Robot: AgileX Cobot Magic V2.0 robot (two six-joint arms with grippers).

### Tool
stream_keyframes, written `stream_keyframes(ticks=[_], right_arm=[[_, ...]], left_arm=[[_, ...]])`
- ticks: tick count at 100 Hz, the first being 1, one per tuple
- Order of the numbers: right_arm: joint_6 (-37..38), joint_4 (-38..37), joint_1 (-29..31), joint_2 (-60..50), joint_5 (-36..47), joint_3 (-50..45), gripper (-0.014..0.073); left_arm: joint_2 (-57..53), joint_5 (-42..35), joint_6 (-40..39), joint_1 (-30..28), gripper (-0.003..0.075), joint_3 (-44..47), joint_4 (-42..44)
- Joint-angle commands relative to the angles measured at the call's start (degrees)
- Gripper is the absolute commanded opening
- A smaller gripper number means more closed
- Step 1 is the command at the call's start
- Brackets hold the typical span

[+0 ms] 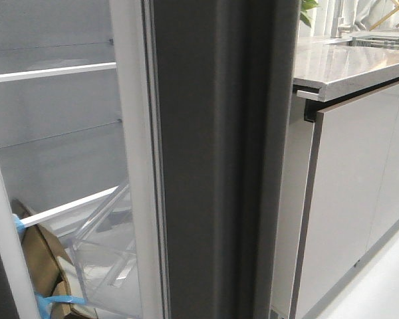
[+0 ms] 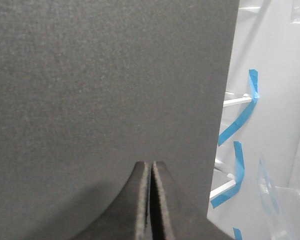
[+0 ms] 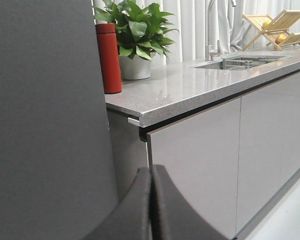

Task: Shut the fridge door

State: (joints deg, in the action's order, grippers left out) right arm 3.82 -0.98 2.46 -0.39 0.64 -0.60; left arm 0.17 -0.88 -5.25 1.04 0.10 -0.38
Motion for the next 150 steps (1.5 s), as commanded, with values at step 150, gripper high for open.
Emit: stream_keyframes(ticks=[150], right_arm=[[-0.1,-0.5,-2.8,13.6,4.9,13.1,-0.0076]], left_arm=[[1.1,-4.4,-0.2,0.3,-0.002,1.6,-0.1]])
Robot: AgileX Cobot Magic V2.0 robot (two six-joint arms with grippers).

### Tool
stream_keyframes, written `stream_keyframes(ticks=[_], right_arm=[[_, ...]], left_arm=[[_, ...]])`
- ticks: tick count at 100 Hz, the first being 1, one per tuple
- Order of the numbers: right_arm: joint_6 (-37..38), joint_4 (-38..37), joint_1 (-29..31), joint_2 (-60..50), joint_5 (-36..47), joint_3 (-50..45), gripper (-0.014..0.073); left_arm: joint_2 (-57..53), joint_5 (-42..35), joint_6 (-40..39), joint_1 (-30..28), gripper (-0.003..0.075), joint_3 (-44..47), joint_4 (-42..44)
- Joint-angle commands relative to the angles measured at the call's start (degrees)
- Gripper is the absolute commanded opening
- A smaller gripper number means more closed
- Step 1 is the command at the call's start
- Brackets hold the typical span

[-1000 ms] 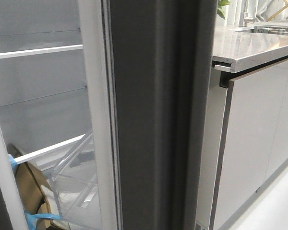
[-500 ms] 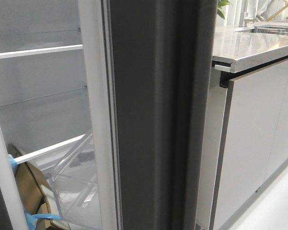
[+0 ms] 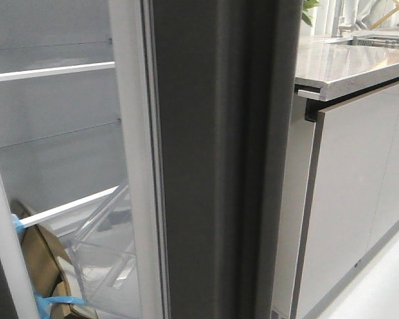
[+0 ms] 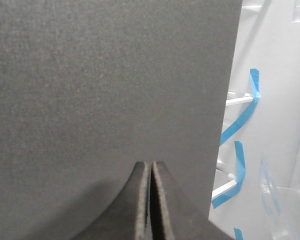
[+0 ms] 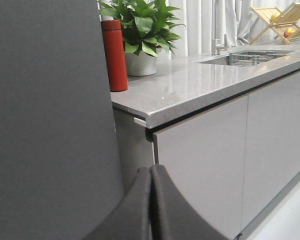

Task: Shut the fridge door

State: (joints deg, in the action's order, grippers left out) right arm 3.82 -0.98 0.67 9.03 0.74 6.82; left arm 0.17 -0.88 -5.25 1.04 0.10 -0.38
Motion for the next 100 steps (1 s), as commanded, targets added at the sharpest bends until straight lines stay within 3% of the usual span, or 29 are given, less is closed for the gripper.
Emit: stream_keyframes(ticks=[1,37,61,100], right_arm=[[-0.1,-0.5,-1.1,4.8,4.8,6.0,-0.0076],[-0.1,-0.5,-1.9,19.5,2.7,28.3,-0.0076],[-0.1,-0.5,-1.9,27.9,-12.2,44.0,-0.0076],[-0.1,3.0,-1.9,34.8,-15.1,51.3,-0.0076]], left_arm=[[1.1,-4.4,-0.2,0.3,-0.0021,1.6,-0.1],[1.1,-4.4,-0.2,0.3,-0.0021,1.6,-0.1],[1.1,-4.4,-0.2,0.3,-0.0021,1.6,-0.1],[1.1,-4.4,-0.2,0.3,-0.0021,1.6,-0.1]])
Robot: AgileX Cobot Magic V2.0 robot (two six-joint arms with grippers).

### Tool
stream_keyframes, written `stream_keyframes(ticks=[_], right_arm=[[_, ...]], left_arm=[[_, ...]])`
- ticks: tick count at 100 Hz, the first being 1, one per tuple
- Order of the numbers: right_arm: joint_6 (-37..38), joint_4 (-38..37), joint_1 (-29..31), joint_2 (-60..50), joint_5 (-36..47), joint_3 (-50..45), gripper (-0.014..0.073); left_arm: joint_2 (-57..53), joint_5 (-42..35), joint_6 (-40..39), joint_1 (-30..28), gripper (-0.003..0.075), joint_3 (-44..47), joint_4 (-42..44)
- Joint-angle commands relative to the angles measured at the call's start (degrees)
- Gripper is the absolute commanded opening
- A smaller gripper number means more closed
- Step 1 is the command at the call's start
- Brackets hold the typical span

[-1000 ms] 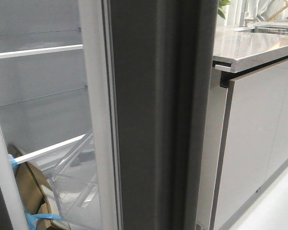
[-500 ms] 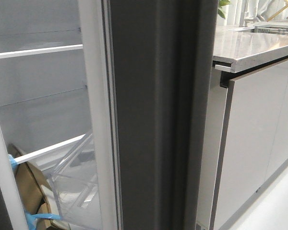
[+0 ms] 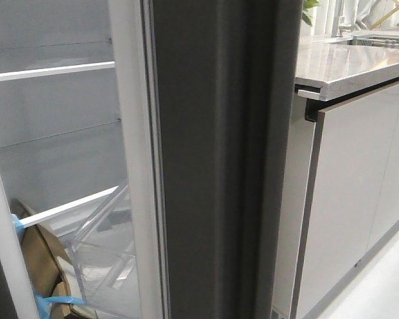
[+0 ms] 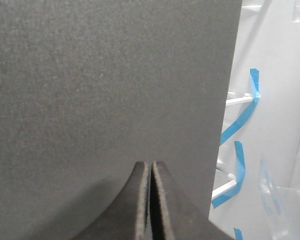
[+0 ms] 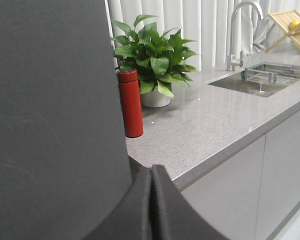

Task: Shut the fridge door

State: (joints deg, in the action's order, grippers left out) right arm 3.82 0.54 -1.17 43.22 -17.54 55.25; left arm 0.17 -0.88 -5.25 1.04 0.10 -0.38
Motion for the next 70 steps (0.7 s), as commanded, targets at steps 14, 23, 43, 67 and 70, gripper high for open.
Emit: stream_keyframes(ticks=[14,23,43,67,70], right_arm=[[-0.1,2.5,-3.0,0.6,2.2,4.1,-0.0076],[-0.1,2.5,-6.3,0.8,2.2,4.9,-0.0076],[-0.1,2.5,-14.7,1.6,3.2,6.1,-0.0076],[-0.1,2.7,-24.0,3.4,3.2,10.3,-0.0076],[-0.1,2.7,-25.3,4.0,3.1,11.3,-0.0076]], left_arm=[[1.1,-4.4,-0.2,0.3,-0.0021,1.6,-0.1],[1.1,-4.4,-0.2,0.3,-0.0021,1.6,-0.1],[1.1,-4.4,-0.2,0.3,-0.0021,1.6,-0.1],[1.1,-4.4,-0.2,0.3,-0.0021,1.6,-0.1],[1.1,-4.4,-0.2,0.3,-0.0021,1.6,-0.1]])
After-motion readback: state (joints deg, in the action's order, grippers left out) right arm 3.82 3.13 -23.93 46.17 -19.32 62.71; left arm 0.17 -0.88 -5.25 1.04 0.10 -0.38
